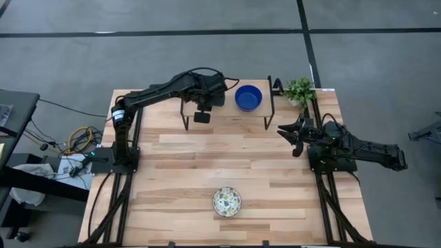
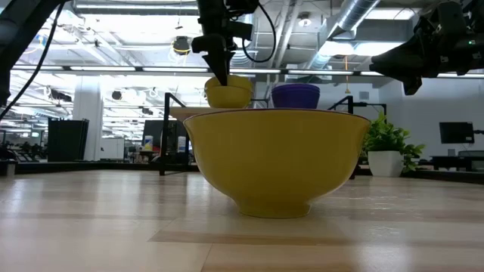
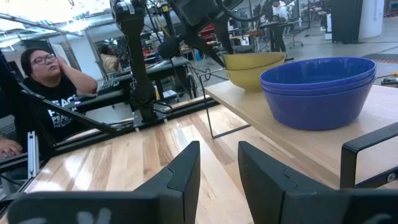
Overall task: Pick & Place Mini bowls
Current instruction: Stack the left white patterned bowl on the white patterned bowl on the shelf
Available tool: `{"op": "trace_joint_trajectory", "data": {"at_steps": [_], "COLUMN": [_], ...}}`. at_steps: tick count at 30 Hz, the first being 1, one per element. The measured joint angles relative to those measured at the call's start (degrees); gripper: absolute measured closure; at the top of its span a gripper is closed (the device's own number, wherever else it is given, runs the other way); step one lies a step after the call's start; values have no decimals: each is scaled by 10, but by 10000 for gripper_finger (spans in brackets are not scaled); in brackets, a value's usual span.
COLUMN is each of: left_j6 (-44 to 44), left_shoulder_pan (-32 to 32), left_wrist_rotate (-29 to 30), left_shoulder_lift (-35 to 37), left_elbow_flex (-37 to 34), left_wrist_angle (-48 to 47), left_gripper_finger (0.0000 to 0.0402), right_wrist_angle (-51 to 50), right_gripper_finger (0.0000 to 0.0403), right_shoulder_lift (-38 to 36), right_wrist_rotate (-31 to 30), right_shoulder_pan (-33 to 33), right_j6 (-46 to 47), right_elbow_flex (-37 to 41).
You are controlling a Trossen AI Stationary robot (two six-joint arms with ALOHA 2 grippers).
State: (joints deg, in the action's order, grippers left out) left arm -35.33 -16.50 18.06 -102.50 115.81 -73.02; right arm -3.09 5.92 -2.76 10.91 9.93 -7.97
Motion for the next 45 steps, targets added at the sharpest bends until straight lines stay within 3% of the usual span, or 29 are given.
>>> {"op": "trace_joint_trajectory", "data": {"at_steps": [11,25,35,45], "left_j6": [-4,-3,2,11], "left_shoulder_pan": [26,23,24,30], "left_wrist_rotate": [36,46,48,115], "left_shoulder_lift": [30,30,30,52], "left_elbow_flex": [0,0,-43,-43], "left_wrist_angle": [2,77,94,117], "left_gripper_finger": [270,283,284,284], "right_wrist_angle": [0,0,0,-5], "right_gripper_finger": [305,305,305,305], "right_shoulder_lift": [0,0,0,0], "right_wrist_rotate": [0,30,43,43], "right_shoulder_pan": [0,0,0,0], "right_j6": [0,1,1,1], "right_elbow_flex": [0,0,0,0]}}
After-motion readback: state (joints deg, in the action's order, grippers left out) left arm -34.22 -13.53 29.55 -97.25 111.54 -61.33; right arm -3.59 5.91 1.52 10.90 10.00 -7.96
